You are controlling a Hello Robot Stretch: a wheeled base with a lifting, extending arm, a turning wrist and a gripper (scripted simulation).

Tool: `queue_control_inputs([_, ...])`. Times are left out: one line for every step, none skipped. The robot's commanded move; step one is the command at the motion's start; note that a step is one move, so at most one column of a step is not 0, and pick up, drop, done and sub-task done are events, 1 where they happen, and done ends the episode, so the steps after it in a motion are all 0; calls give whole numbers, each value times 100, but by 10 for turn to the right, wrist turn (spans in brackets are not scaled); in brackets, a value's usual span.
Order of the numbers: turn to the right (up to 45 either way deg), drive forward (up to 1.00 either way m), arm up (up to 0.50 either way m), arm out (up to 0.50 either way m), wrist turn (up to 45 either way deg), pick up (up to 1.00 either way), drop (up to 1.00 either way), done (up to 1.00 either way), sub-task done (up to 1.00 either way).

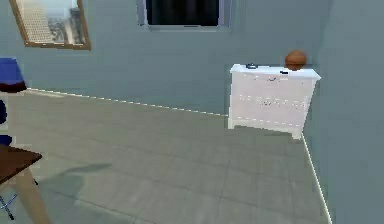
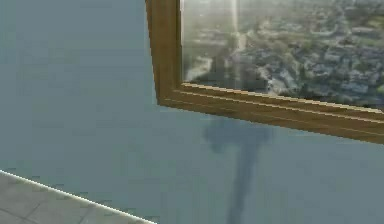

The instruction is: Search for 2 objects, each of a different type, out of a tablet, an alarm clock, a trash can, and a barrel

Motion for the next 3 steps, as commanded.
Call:
queue_control_inputs([0, 100, 0, 0, 0, 0, 0, 0, 0])
queue_control_inputs([180, 0, 0, 0, 0, 0, 0, 0, 0])
queue_control_inputs([0, 5, 0, 0, 0, 0, 0, 0, 0])
